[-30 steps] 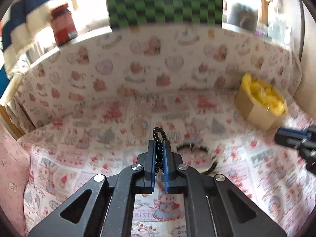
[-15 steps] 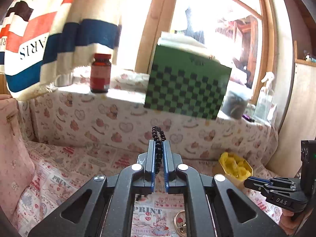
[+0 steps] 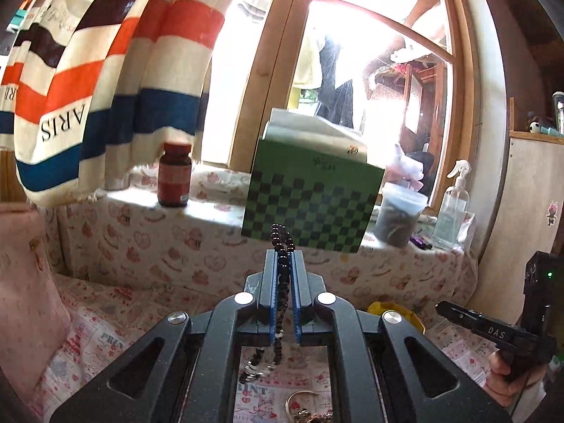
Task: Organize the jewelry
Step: 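Lower the dark-stone ring into the yellow box with the right tool while the left tool carries the bracelet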
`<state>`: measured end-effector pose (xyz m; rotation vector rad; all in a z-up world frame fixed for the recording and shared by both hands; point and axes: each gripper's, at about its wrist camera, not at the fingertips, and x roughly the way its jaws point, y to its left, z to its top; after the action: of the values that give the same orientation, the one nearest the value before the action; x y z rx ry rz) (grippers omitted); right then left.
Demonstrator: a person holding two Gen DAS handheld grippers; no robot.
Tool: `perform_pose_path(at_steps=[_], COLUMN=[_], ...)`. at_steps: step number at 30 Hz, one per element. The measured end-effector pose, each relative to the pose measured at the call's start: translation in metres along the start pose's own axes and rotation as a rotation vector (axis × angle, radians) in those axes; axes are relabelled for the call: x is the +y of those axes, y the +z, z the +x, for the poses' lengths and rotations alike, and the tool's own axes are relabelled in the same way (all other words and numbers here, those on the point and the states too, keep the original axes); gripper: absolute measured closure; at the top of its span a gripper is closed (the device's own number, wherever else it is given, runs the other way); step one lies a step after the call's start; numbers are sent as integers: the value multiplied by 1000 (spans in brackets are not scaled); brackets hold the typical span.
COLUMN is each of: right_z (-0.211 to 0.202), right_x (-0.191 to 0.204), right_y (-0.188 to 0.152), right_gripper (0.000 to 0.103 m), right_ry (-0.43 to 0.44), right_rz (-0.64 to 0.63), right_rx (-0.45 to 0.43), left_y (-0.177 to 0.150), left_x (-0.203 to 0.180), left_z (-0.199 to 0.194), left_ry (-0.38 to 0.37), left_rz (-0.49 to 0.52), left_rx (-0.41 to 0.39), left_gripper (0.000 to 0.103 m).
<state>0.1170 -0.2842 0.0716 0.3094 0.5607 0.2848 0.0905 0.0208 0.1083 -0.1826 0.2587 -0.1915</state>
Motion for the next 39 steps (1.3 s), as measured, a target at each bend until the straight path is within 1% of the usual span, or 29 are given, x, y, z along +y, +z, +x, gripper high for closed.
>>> perform_pose_path(at_steps=[3,6,8,11,13,14,16,18,21,23,24,25,27,29,31,35,39], right_z=[-7,-13,-14,-15,-12,-9,-3,1,6,8,9,11,18,22,22,23,35], right_x=[-12,-21,-26,-31,-36,-39,-48,-55,-66,-71,-77,-79,-85,-84,-83,-86,-88], right_y=[8,13,14,13,12,12,11,10,9,8,8,8,5,4,4,5,1], right_gripper=[93,93,93,92,92,92,92,92,92,92,92,92,92,92,92,92,92], right_ry=[1,5,-2,-39,-51,-55,-61,-70,-74,-70,-74,-74,-71,-77,-68,-27,1], right_rz=[39,74,83,77,84,94,118,138,167,180,195,208,230,223,213,225,242], right_rx=[-38,-57,-62,-73,-59,-52,-36,-21,-3,1,5,11,42,51,50,50,89], left_y=[12,23,30,40,44,45,48,48,44,39,37,34,27,23,19,13,4], left_x=[-9,-23,-32,-48,-60,-66,-77,-88,-105,-118,-123,-130,-141,-149,-154,-155,-148], left_z=[-6,-9,-7,1,9,14,29,42,65,83,91,100,110,112,115,125,128], left_ry=[3,0,-22,-66,-102,-108,-120,-154,-174,-186,-191,-202,-218,-230,-225,-211,-176], left_rz=[29,56,60,60,64,70,68,58,53,52,52,53,58,72,86,88,112], left_rx=[-21,-38,-35,-24,-26,-22,11,39,81,129,149,178,217,215,218,270,314], left_gripper=[97,97,97,97,97,97,97,97,97,97,99,102,103,103,103,103,103])
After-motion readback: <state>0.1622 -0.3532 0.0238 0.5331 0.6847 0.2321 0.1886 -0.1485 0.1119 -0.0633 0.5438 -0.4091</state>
